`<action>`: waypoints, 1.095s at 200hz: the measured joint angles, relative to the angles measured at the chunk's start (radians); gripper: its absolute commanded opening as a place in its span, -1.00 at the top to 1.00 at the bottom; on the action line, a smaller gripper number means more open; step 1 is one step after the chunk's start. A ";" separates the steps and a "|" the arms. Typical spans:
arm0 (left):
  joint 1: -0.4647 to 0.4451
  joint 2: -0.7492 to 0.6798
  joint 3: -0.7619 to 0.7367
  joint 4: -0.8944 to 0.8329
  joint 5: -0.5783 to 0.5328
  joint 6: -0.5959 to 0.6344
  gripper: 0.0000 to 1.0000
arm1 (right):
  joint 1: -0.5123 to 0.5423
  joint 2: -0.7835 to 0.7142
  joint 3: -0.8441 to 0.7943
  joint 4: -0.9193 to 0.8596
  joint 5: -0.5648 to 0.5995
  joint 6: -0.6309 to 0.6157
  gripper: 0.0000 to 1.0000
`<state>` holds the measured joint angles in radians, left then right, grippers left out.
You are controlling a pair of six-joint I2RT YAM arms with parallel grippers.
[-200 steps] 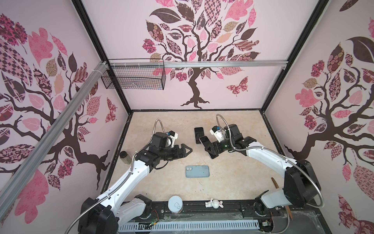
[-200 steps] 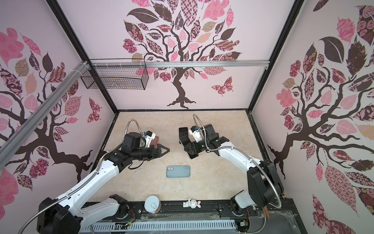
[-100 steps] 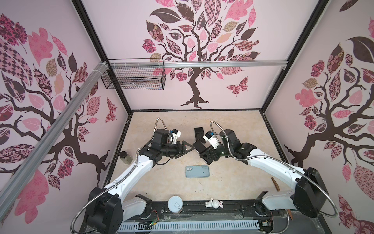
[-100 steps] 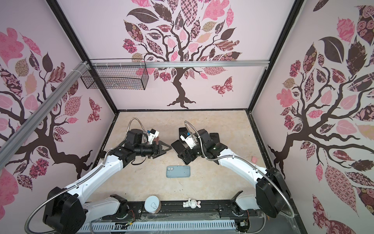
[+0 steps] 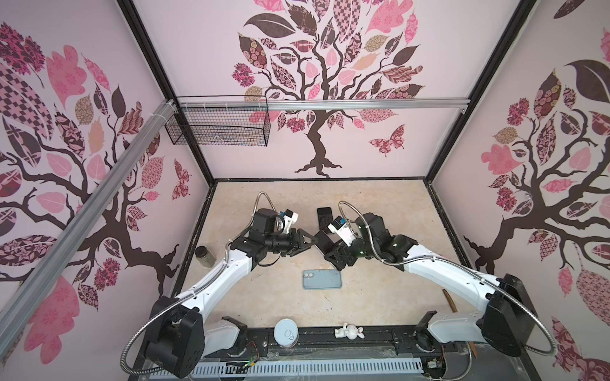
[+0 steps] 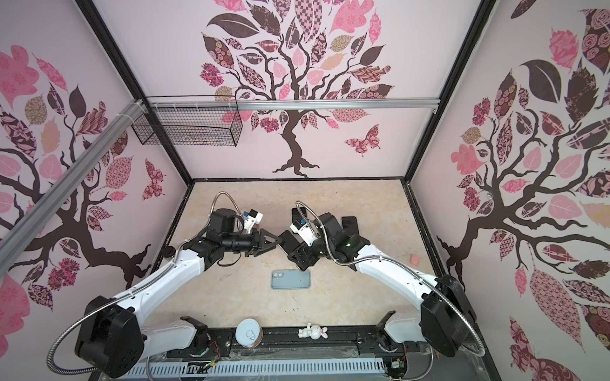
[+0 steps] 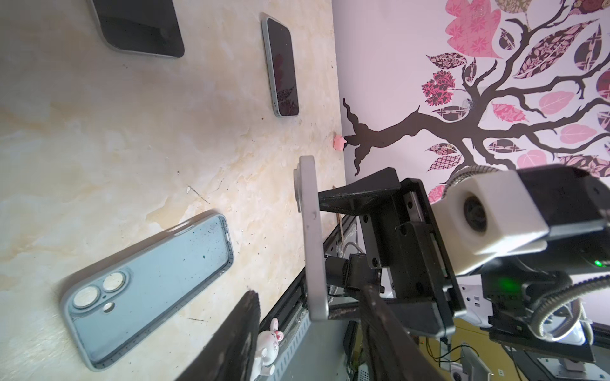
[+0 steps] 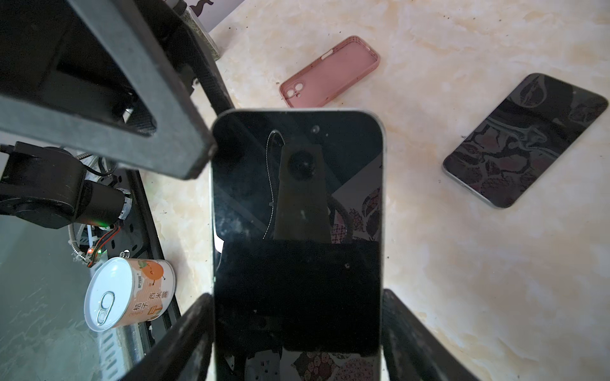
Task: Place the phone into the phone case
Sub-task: 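Grip the black phone's edge with the left gripper while the right holds, then open the right gripper and draw it back from the black phone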
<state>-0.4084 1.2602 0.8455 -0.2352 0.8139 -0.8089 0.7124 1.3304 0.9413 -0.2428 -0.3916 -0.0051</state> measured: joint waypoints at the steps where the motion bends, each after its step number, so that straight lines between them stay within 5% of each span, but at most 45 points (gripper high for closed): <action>1: 0.000 0.000 0.000 0.000 0.000 0.000 0.10 | 0.000 0.000 0.000 0.000 0.000 0.000 0.40; 145: 0.002 0.012 0.000 0.015 0.003 -0.015 0.84 | 0.035 0.000 0.002 0.001 0.041 -0.010 0.35; 152: 0.002 0.012 0.000 0.015 0.002 -0.018 0.86 | 0.036 0.000 0.002 0.001 0.047 -0.011 0.27; 183: 0.006 0.012 0.000 0.019 0.000 -0.027 0.95 | 0.038 0.000 0.002 0.008 0.063 -0.007 -0.77; 199: 0.011 0.012 0.000 0.023 -0.005 -0.028 1.00 | 0.040 0.000 0.002 0.024 0.084 0.007 -0.98; 219: 0.025 0.008 0.000 0.024 -0.014 -0.028 1.00 | 0.040 0.000 -0.002 0.054 0.112 0.037 -1.00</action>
<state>-0.3832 1.2682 0.8452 -0.2115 0.7994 -0.8368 0.7521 1.3304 0.9390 -0.1890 -0.2794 0.0319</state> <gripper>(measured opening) 0.094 0.995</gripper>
